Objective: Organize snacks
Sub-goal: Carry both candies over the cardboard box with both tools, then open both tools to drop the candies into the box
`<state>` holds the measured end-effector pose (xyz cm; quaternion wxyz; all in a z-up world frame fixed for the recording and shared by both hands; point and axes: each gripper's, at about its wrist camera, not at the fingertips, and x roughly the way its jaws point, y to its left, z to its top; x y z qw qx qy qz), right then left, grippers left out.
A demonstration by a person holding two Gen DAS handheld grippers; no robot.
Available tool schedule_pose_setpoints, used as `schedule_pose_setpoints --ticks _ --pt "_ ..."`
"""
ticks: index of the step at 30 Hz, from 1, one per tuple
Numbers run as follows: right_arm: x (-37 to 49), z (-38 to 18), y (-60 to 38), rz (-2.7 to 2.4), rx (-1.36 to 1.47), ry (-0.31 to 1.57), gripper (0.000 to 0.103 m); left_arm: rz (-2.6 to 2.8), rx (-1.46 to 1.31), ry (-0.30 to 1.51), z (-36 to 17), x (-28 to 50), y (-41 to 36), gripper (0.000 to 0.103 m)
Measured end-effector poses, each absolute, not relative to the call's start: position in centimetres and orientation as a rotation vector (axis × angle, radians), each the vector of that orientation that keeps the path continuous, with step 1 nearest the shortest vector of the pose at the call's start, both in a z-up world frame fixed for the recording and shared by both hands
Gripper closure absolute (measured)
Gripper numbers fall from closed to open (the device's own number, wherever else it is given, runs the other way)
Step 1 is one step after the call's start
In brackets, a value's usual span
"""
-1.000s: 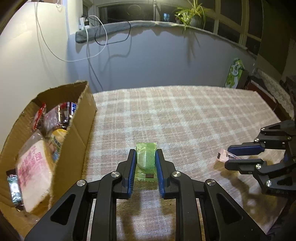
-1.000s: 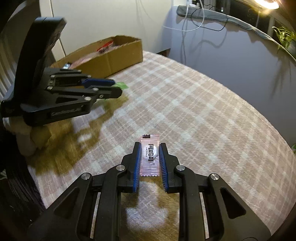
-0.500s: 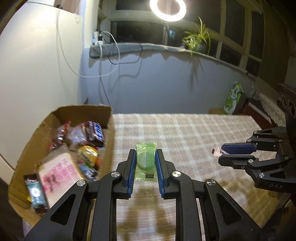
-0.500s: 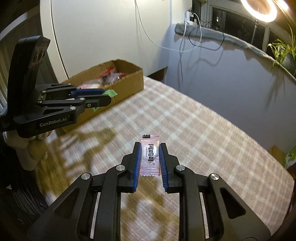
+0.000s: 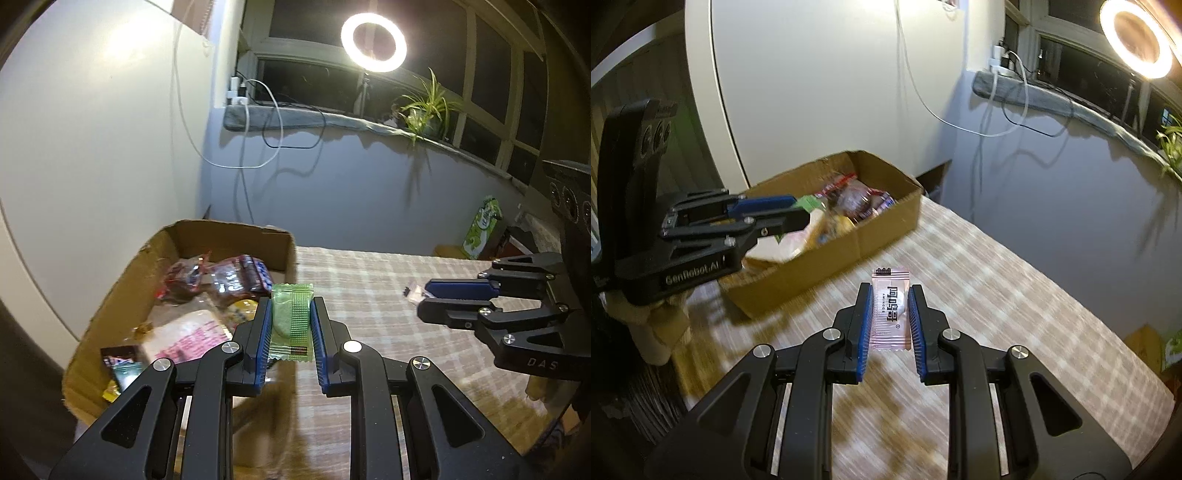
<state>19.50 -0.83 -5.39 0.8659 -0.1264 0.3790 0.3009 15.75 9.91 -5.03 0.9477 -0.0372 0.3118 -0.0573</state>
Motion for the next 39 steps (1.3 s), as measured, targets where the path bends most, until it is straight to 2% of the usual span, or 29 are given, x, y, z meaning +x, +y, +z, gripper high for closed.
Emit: schedule_pose_setpoints --ticks 19,39 --pt "23.6 -6.1 6.6 0.679 -0.279 0.809 0.083 -0.024 -0.12 0.617 -5.3 14.6 15.6 0.084" --pt "25.4 -7.0 9.8 0.7 -0.3 0.83 0.083 0.023 -0.143 0.627 -5.7 14.0 17.9 0.084"
